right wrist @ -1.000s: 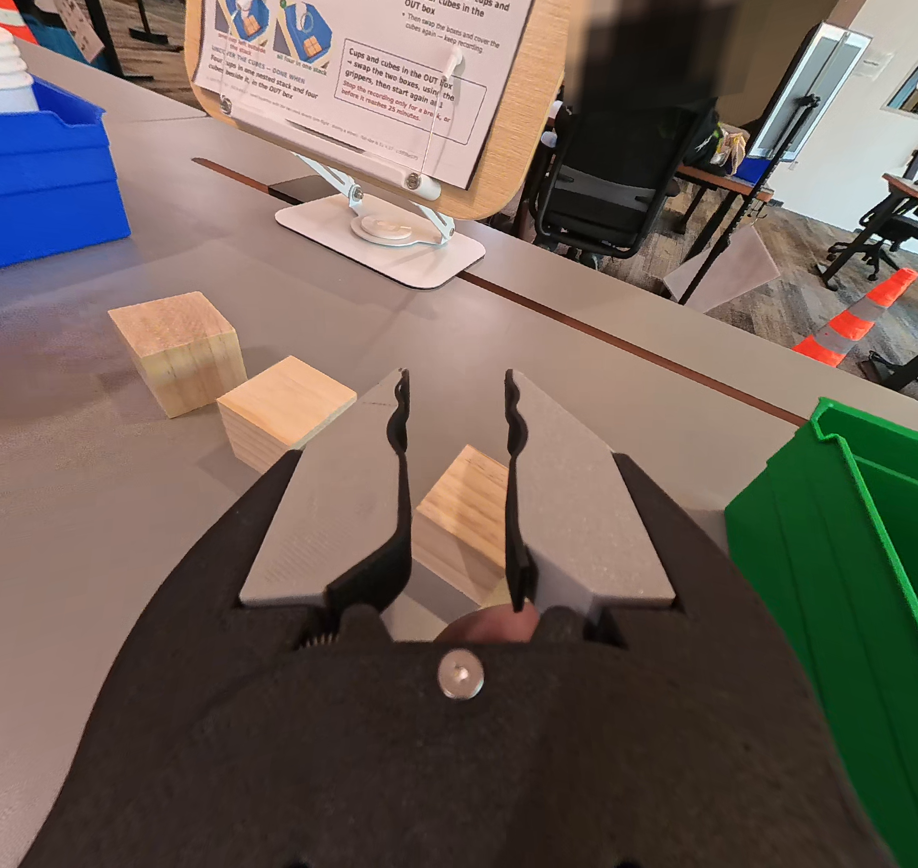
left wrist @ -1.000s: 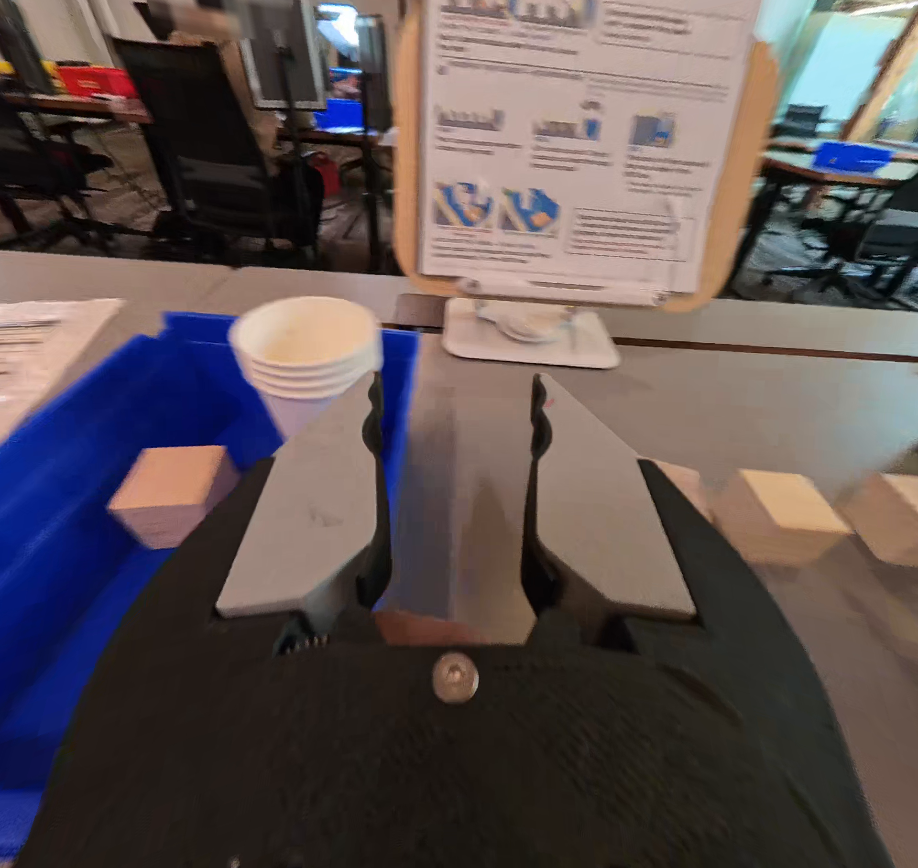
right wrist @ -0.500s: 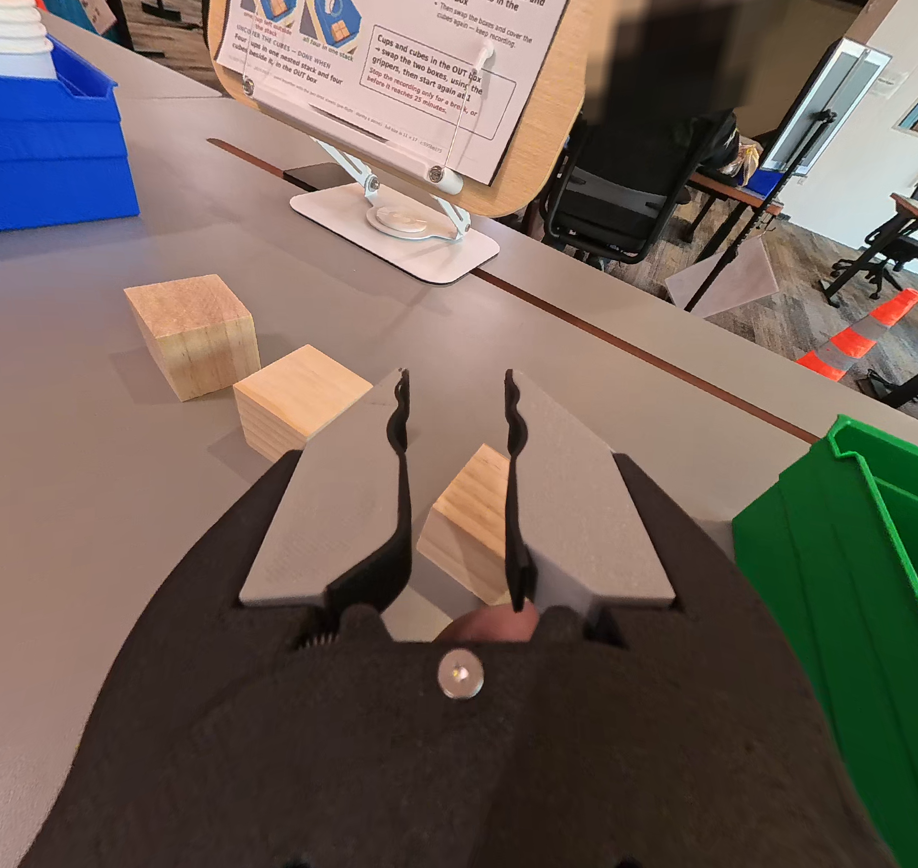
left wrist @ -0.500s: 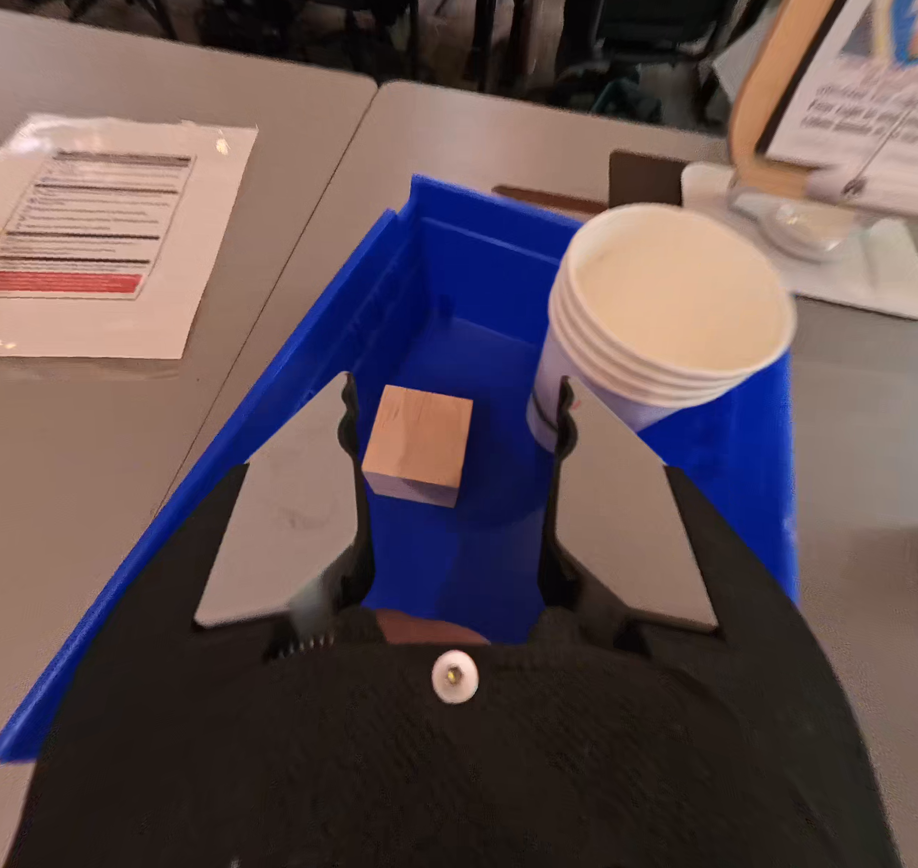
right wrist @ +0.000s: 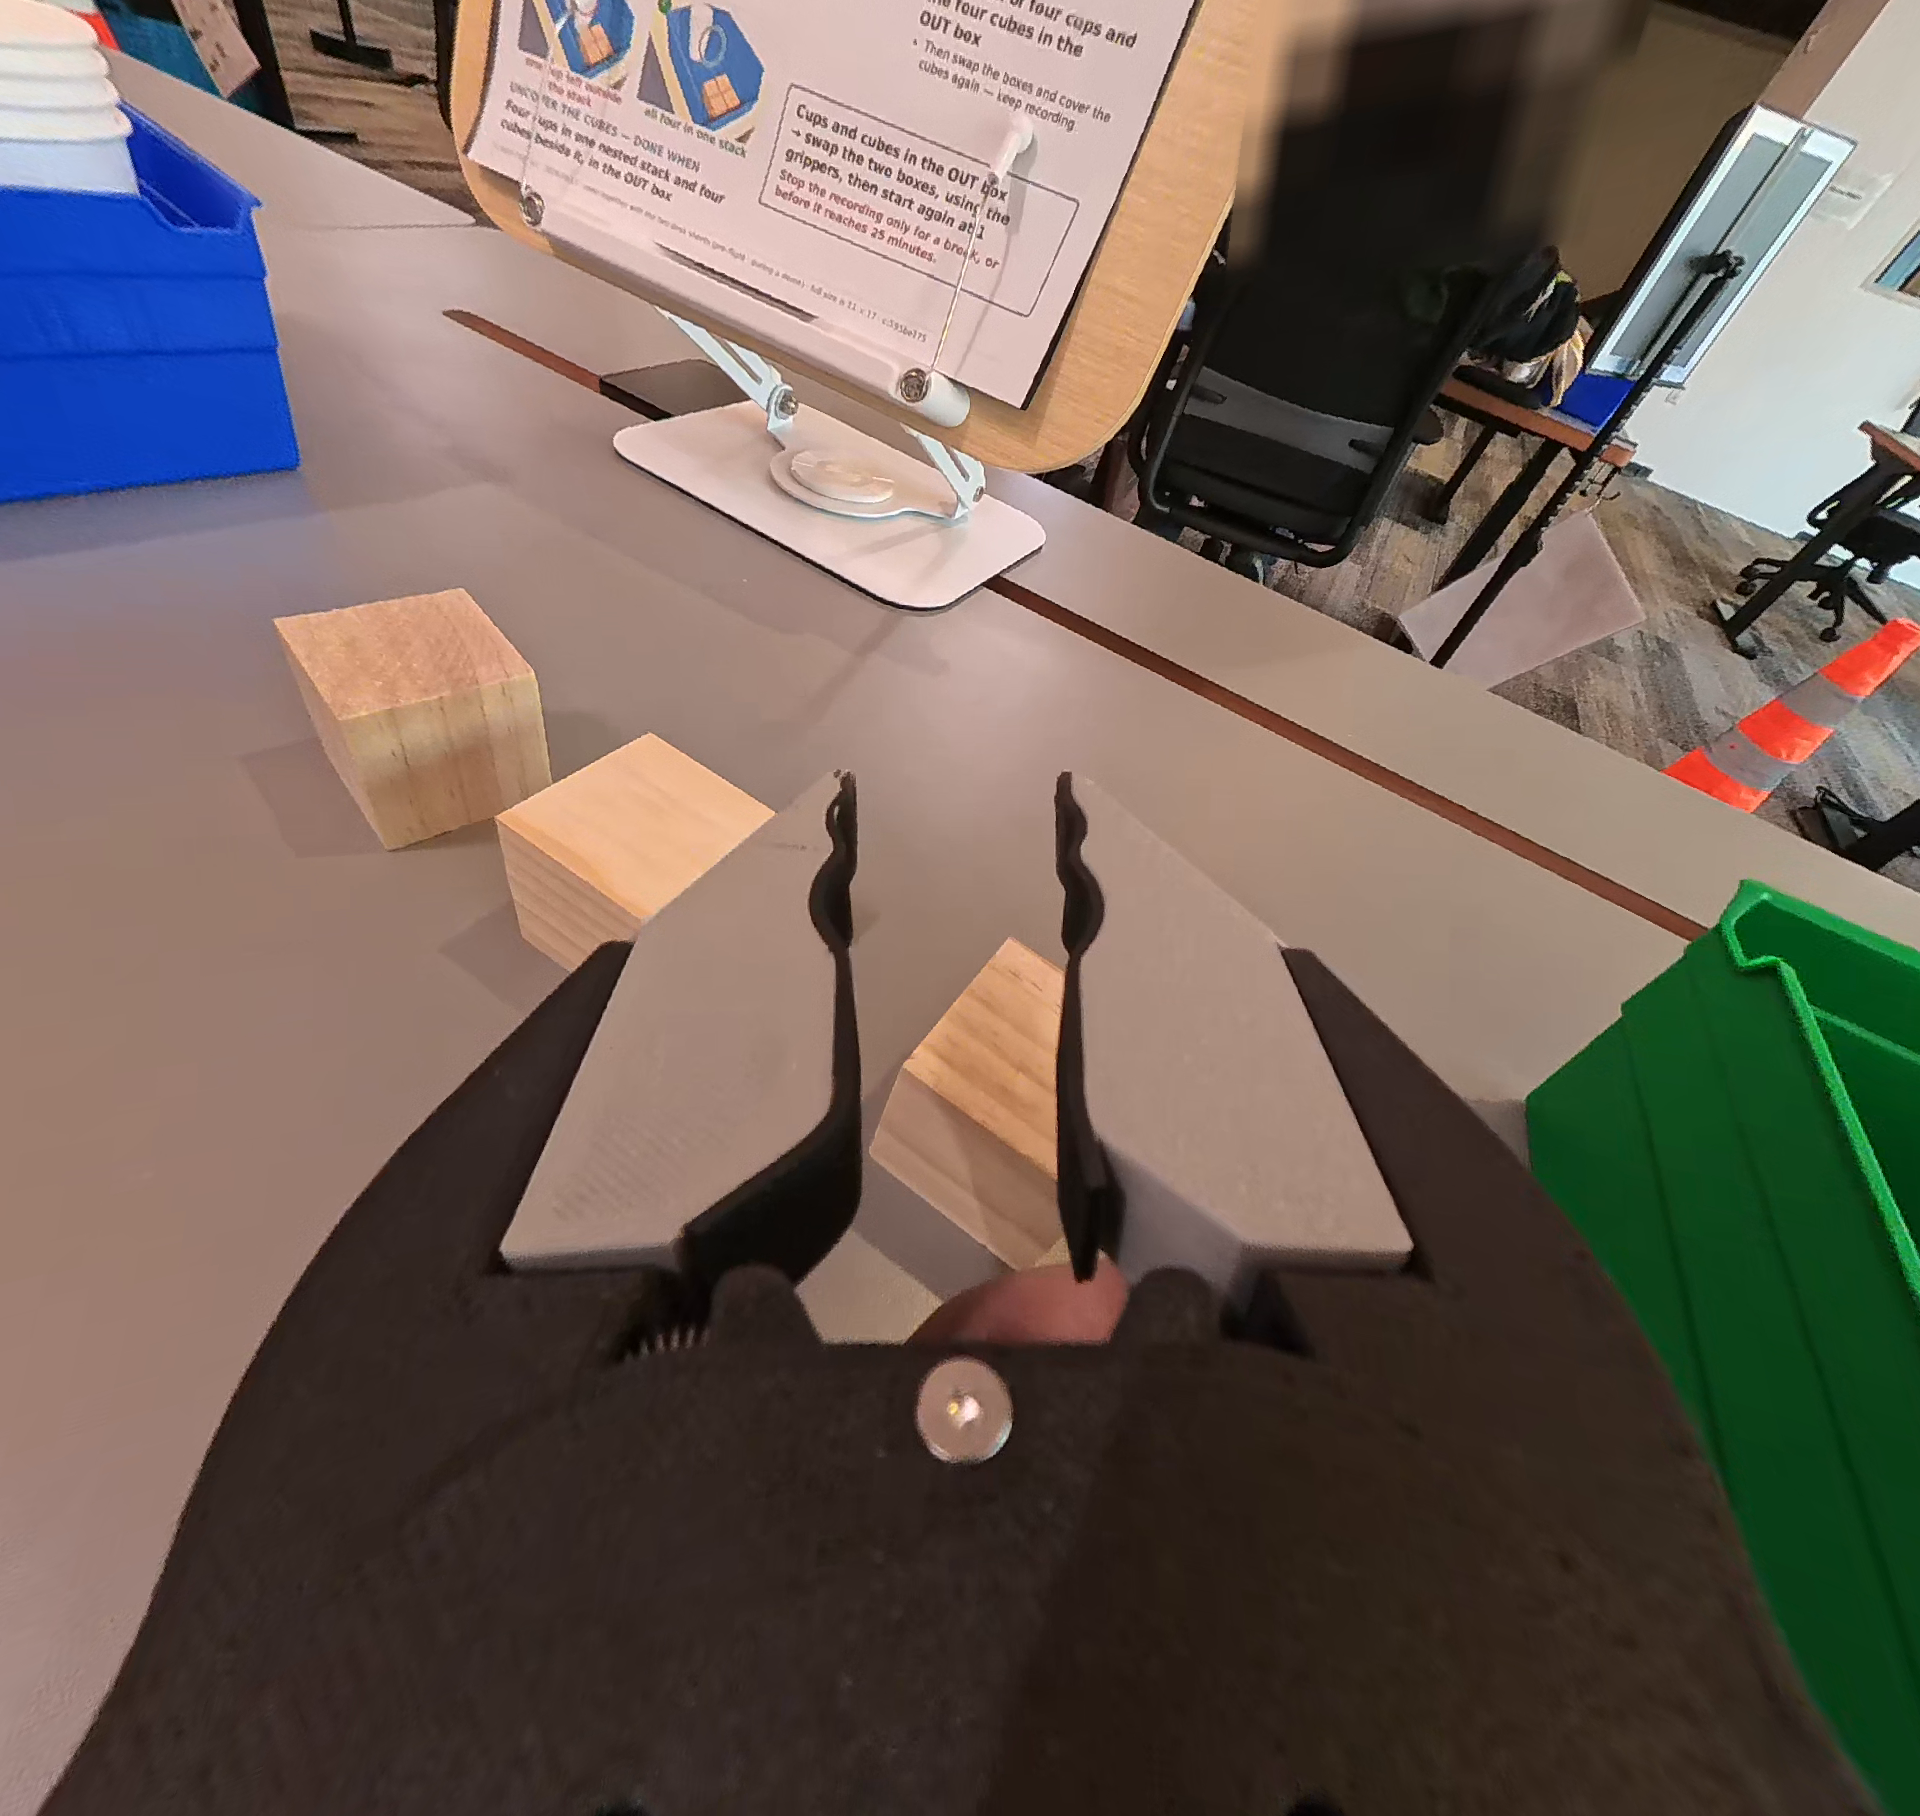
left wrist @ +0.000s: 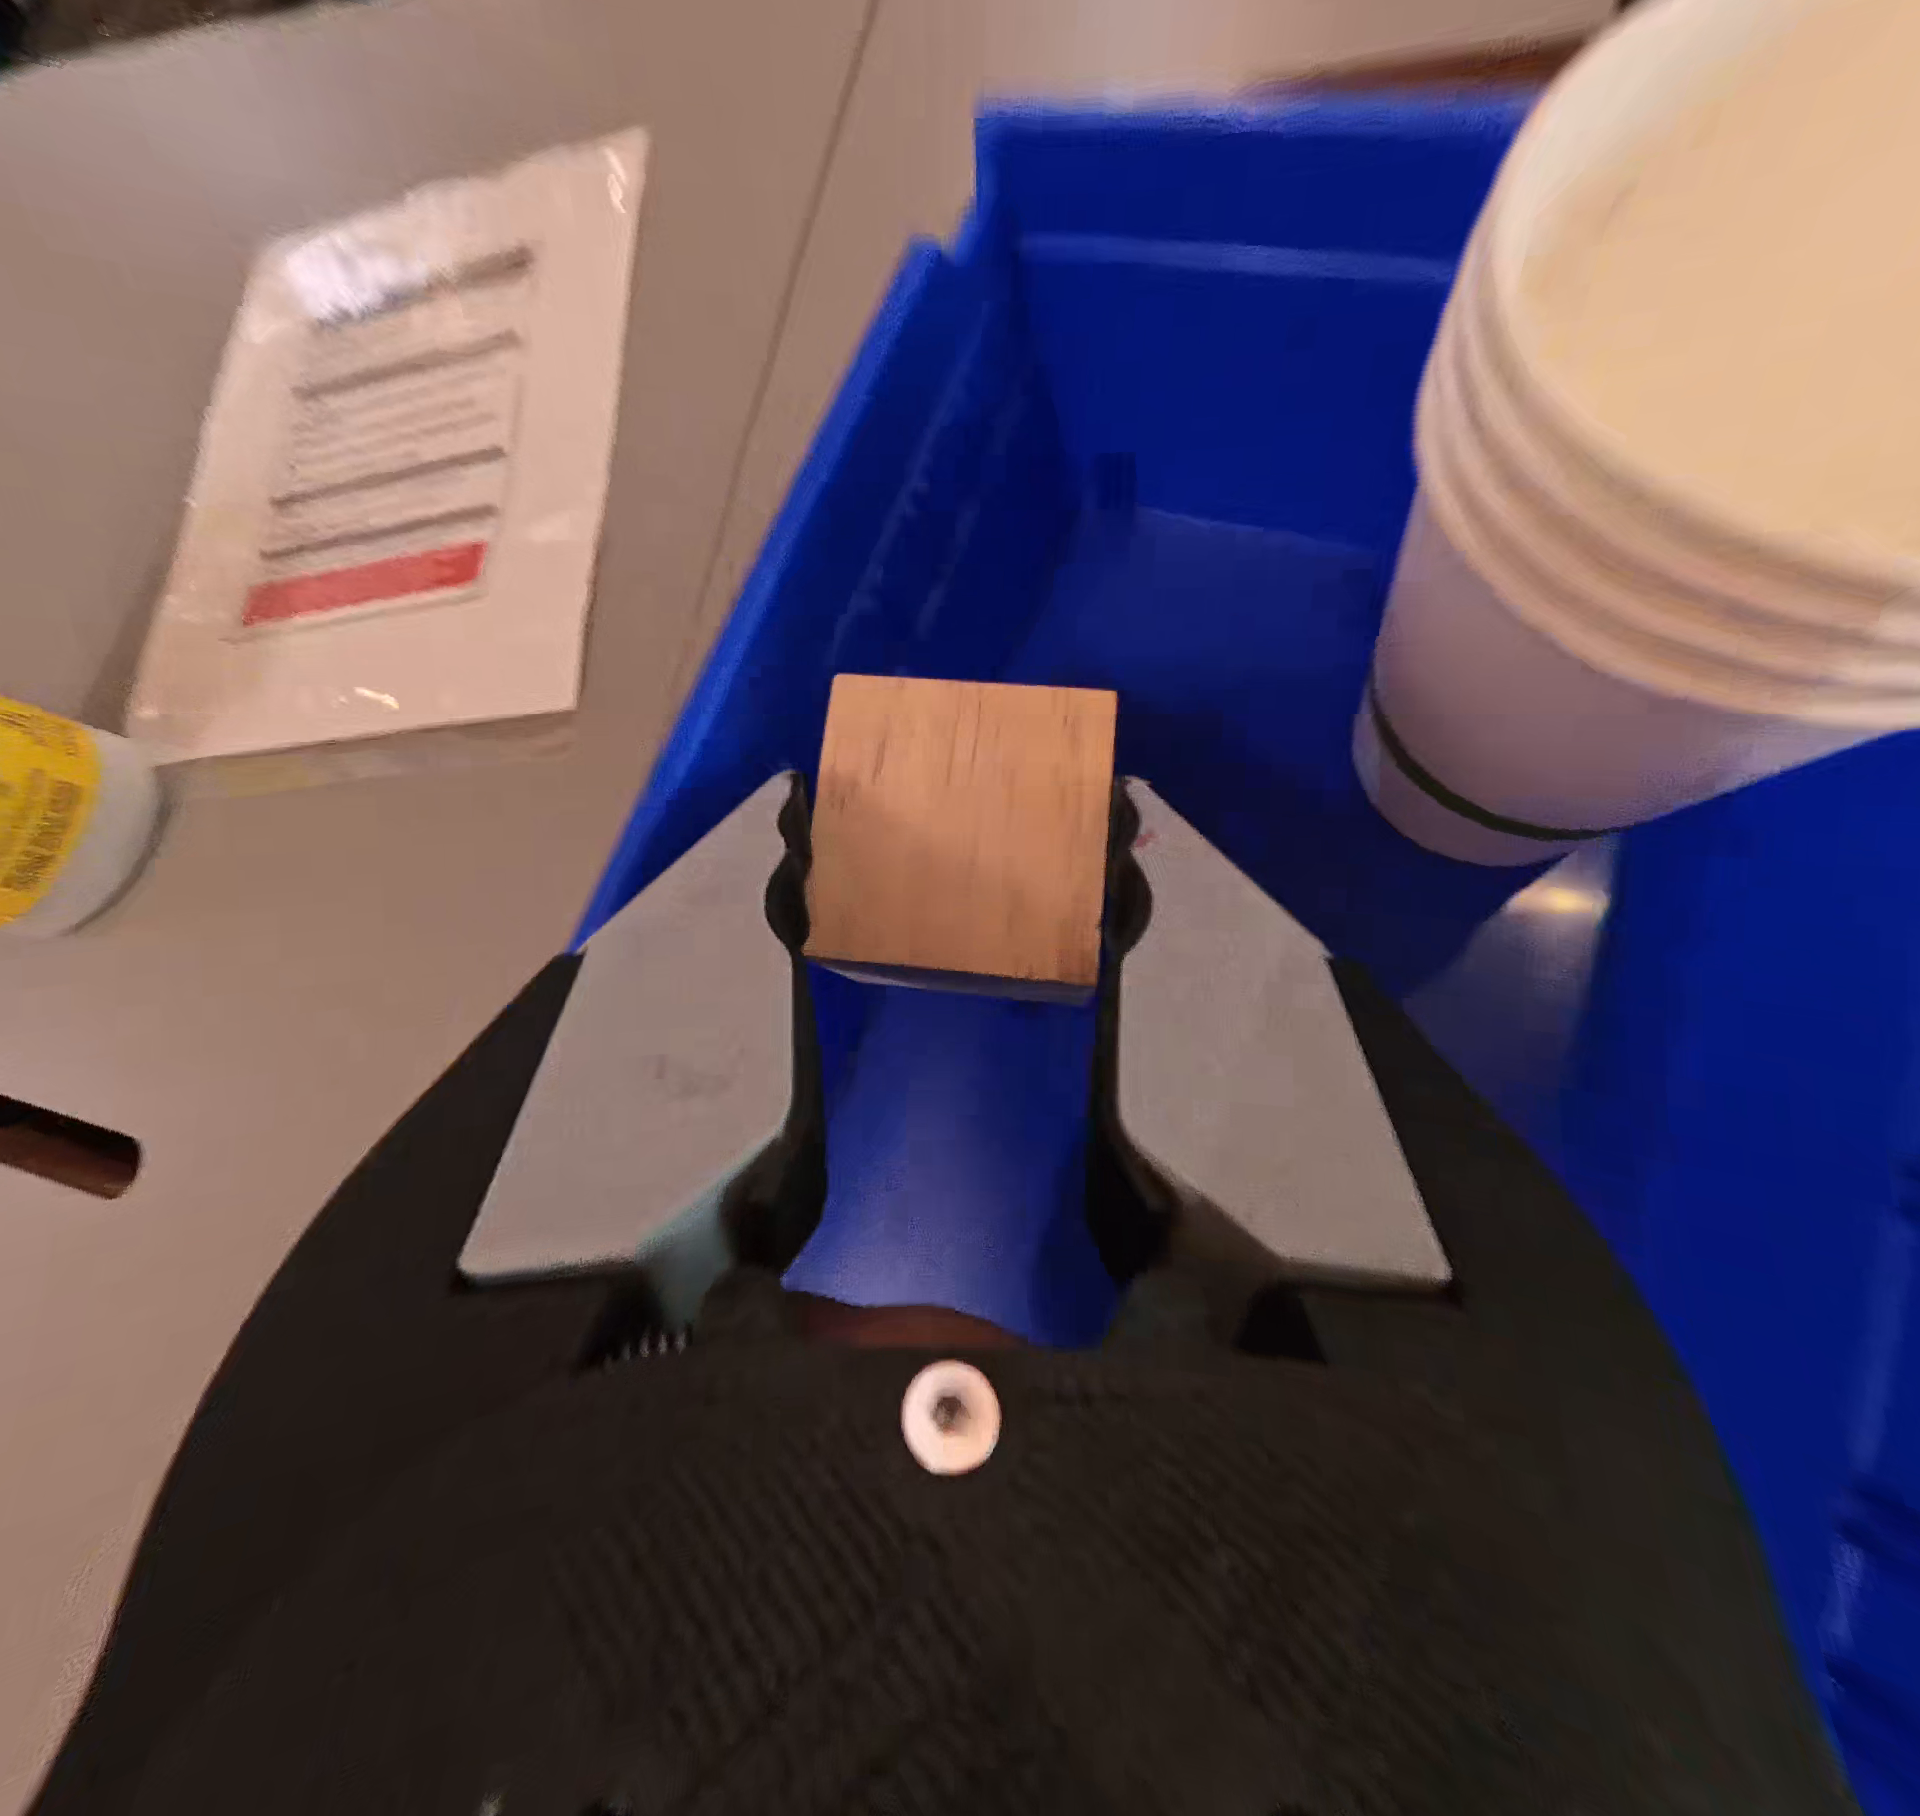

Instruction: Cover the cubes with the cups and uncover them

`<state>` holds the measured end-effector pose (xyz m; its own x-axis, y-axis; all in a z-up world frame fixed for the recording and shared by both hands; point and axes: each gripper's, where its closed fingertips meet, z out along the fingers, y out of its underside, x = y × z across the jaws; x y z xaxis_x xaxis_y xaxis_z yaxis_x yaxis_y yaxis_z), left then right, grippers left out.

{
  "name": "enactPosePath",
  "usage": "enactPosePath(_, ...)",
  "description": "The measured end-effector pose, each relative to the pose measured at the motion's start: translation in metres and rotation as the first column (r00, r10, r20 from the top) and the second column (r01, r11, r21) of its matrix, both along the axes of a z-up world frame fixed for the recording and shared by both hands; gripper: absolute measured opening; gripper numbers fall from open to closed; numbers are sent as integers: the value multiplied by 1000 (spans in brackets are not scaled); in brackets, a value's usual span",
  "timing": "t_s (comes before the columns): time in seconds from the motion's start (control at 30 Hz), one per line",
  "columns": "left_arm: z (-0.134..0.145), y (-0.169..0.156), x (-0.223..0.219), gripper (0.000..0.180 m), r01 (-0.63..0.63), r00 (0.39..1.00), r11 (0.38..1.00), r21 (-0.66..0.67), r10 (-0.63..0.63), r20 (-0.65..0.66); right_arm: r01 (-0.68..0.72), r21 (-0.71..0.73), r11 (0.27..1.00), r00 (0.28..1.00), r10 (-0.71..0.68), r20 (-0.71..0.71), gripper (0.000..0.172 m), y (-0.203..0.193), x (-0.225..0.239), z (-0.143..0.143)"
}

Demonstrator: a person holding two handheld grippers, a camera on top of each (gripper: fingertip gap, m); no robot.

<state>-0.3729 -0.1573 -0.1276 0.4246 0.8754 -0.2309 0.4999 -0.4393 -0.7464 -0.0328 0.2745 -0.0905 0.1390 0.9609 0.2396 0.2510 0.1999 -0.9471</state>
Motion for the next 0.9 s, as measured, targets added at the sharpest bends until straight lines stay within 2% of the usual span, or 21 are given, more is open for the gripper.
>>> enactPosePath(0.07, 45, 3, 7, 56, 7, 991, 997, 79, 4, -132, -3, -3, 1000, 1000, 3, -6, 35, -1, 0, 2)
enactPosePath(0.13, 95, 17, 29, 56, 71, 965, 984, 165, -26, -260, -4, -3, 1000, 1000, 4, -9, 35, -1, 0, 2)
enactPosePath(0.2, 136, 48, 68, 56, 202, 927, 955, 216, -115, -358, -3, 3, 1000, 1000, 3, -7, 35, -2, 0, 2)
enactPosePath(0.27, 153, 91, 116, 56, 341, 889, 909, 239, -229, -396, 1, 15, 1000, 1000, -1, -7, 34, -1, 0, 2)
enactPosePath(0.33, 145, 136, 157, 56, 448, 861, 852, 272, -328, -389, 6, 22, 1000, 1000, -6, -8, 34, 0, 0, 1)
enactPosePath(0.4, 118, 175, 182, 56, 493, 852, 816, 301, -383, -356, 7, 21, 1000, 1000, -6, -9, 34, 2, 0, 1)
enactPosePath(0.53, 30, 226, 184, 56, 456, 887, 852, 256, -412, -208, 21, 20, 1000, 1000, -21, -10, 34, 8, 0, -1)
enactPosePath(0.6, -3, 227, 164, 56, 381, 920, 903, 200, -348, -182, 26, 12, 1000, 1000, -26, -6, 34, 12, 0, -3)
enactPosePath(0.7, -37, 228, 147, 57, 320, 947, 922, 218, -307, -92, 22, 8, 1000, 1000, -22, 5, 33, 13, 0, -5)
enactPosePath(0.87, -34, 220, 135, 57, 263, 961, 940, 218, -236, -141, 6, 19, 1000, 1000, -7, 24, 33, 7, -3, -9)
enactPosePath(0.9, -30, 221, 139, 66, 280, 956, 929, 241, -246, -163, 6, 28, 1000, 1000, -7, 31, 33, 6, -4, -10)
